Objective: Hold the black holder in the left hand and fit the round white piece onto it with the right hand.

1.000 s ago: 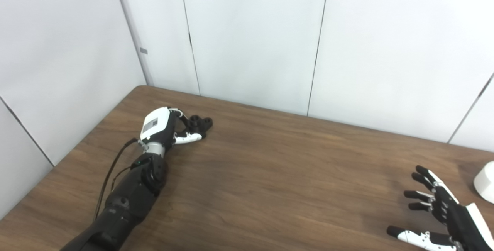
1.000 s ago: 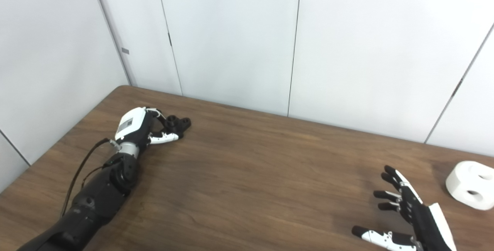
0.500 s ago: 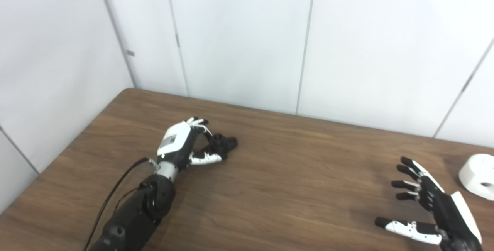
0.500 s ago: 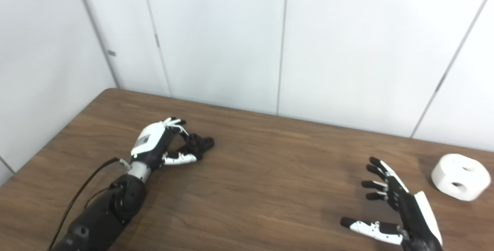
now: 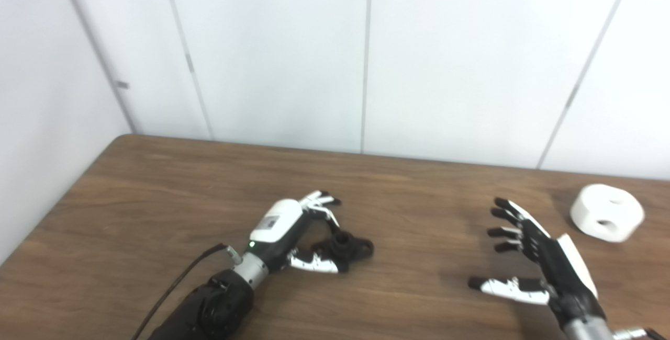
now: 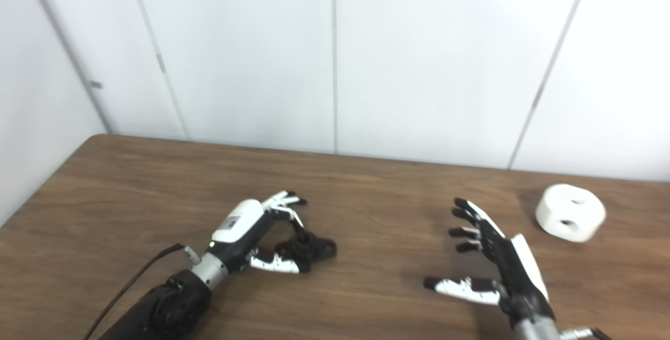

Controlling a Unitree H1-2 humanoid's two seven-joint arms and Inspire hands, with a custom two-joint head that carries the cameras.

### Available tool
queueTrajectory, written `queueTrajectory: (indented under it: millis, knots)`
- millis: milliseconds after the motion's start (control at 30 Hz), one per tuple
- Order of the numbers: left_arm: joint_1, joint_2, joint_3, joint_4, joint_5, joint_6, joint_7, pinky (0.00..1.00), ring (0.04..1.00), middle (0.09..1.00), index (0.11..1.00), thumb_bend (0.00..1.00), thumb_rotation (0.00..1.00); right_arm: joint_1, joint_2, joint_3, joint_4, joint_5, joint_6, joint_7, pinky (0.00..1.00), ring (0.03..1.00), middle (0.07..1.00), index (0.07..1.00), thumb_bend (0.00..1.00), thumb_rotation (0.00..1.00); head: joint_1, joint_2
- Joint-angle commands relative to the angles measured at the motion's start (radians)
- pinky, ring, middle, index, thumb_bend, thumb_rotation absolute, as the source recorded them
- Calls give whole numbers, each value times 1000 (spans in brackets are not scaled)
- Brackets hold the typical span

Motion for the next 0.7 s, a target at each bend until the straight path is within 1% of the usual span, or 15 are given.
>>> queueTrajectory:
  millis: [0, 33, 67, 100, 167, 233, 367, 433, 500, 600, 667]
  knots:
    - [4, -15, -36, 15, 5, -28, -78, 793, 942, 867, 481, 524, 57, -36, -7, -3, -9, -10, -53, -26, 609, 738, 849, 877, 734, 170, 0, 1]
    - [1, -21, -44, 25, -2, -48, -91, 790, 942, 866, 481, 524, 57, -39, -9, -4, -4, -10, -61, -27, 605, 736, 847, 876, 734, 176, -17, 4]
    - [-2, -26, -52, 34, -7, -59, -108, 777, 940, 864, 481, 524, 55, -41, -11, -5, -1, -6, -66, -27, 596, 734, 851, 878, 732, 180, -17, 4]
    - [-4, -29, -58, 39, -10, -66, -121, 785, 944, 868, 481, 524, 55, -42, -12, -6, 2, -3, -71, -28, 591, 732, 853, 878, 732, 184, -17, 4]
    - [-7, -38, -72, 49, -10, -70, -151, 790, 946, 871, 481, 524, 56, -44, -15, -9, 0, 3, -70, -24, 588, 732, 857, 880, 732, 189, -37, 9]
    - [-10, -45, -85, 56, -7, -72, -172, 802, 950, 869, 481, 524, 57, -45, -18, -12, -6, 4, -65, -21, 588, 731, 859, 882, 731, 202, -41, 11]
    - [-20, -56, -114, 99, 12, -97, -188, 807, 944, 865, 481, 524, 57, -44, -26, -15, -15, 1, -62, -18, 585, 725, 861, 883, 724, 215, -58, 18]
    - [-26, -56, -134, 121, 45, -102, -182, 804, 938, 863, 481, 524, 58, -43, -30, -15, -20, 1, -60, -16, 584, 726, 863, 884, 718, 223, -61, 18]
    - [-29, -51, -152, 124, 91, -93, -176, 822, 940, 867, 481, 525, 60, -42, -34, -17, -26, 7, -56, -14, 577, 723, 866, 885, 714, 224, -66, 23]
    - [-24, -48, -164, 120, 142, -56, -172, 870, 943, 869, 482, 525, 61, -38, -39, -20, -37, 13, -49, -13, 577, 718, 865, 885, 710, 230, -71, 27]
    - [-17, -50, -167, 116, 179, -23, -162, 872, 939, 866, 482, 525, 60, -36, -40, -22, -42, 15, -48, -14, 575, 715, 863, 881, 706, 224, -73, 29]
